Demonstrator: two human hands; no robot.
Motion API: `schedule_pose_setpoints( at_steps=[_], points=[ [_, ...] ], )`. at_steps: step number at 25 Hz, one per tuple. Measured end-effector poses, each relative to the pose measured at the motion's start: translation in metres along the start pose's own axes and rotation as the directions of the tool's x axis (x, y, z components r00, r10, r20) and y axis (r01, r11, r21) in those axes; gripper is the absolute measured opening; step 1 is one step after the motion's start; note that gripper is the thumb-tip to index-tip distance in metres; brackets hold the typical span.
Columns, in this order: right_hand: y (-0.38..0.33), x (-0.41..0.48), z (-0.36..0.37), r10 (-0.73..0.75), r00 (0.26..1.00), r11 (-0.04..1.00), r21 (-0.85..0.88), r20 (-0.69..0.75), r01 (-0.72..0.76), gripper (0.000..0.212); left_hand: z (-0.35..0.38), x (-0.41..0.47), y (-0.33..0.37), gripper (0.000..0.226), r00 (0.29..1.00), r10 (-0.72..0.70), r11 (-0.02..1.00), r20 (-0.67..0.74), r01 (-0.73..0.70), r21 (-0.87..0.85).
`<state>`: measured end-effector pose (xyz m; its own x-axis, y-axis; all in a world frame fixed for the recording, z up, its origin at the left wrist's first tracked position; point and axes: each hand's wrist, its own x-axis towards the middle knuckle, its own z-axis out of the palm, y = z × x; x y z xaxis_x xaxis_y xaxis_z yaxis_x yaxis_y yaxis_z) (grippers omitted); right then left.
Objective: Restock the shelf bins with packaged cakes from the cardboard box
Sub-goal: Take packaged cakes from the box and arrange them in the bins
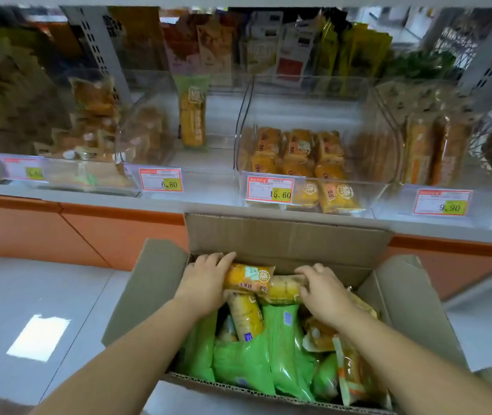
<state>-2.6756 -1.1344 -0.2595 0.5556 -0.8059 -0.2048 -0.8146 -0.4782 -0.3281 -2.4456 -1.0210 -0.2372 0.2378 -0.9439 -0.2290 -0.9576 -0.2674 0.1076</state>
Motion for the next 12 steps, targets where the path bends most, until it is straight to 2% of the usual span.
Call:
schedule_pose_setpoints(
  at_steps=[3,6,9,12],
  points=[
    [-0.015,0.006,-0.003,-0.146,0.989,0.989,-0.009,-0.024,0.145,0.045,0.002,0.012,-0.011,0.071,0.984,-0.156,0.974,0.085,0.167,-0.154],
    [-0.04,0.016,0.002,-0.267,0.962,0.964,0.021,0.065,0.266,0.056,0.005,0.013,-0.02,0.06,0.976,-0.154,0.978,0.151,0.173,-0.12],
    [-0.065,0.027,0.017,-0.202,0.968,0.971,-0.096,0.15,0.217,0.069,0.007,0.008,-0.025,0.068,0.985,-0.12,0.978,0.123,0.138,-0.155],
    [-0.07,0.025,0.026,-0.113,0.98,0.975,-0.169,0.162,0.141,0.063,0.008,0.001,-0.029,0.073,0.99,-0.105,0.971,0.092,0.123,-0.207]
  ],
)
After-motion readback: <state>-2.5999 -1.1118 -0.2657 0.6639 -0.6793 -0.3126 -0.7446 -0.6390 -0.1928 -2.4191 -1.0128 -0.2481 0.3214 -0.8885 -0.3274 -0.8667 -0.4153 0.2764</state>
